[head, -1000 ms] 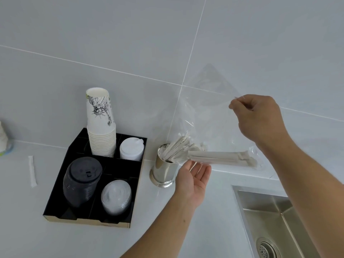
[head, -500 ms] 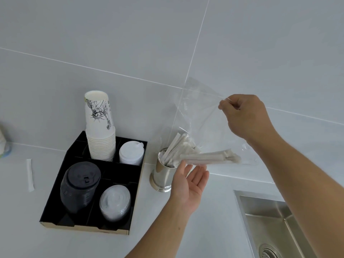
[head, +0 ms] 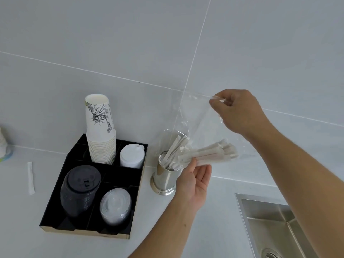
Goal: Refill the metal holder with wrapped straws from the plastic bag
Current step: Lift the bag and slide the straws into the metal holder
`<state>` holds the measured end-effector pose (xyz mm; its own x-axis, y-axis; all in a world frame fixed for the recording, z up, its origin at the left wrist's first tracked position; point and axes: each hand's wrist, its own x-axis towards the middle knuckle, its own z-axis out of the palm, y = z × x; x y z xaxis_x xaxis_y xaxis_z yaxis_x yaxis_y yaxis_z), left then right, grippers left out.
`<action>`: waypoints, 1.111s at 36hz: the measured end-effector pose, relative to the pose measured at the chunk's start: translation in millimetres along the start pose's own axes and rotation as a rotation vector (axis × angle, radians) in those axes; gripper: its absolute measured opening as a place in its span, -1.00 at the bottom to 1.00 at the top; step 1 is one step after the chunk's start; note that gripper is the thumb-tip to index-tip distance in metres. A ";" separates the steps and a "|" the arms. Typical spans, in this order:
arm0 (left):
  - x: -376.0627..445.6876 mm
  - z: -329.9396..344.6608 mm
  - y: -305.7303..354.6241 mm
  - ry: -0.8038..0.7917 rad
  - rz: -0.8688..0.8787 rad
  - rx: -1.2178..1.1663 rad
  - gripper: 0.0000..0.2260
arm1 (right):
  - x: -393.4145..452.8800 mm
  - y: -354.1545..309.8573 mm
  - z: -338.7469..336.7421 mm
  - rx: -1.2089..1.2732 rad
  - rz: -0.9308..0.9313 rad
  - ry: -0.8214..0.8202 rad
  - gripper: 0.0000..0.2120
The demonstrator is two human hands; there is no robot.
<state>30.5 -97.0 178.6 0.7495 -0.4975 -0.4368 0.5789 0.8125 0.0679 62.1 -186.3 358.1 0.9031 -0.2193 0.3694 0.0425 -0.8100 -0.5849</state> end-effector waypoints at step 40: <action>19.5 -14.5 20.0 0.141 -0.004 0.236 -0.70 | -54.6 58.1 73.1 0.142 -0.010 0.008 -0.87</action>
<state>52.1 -86.1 158.4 0.7043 -0.4403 -0.5569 0.6534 0.7088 0.2659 46.6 -181.7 251.2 0.8988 -0.2167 0.3811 0.1120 -0.7270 -0.6775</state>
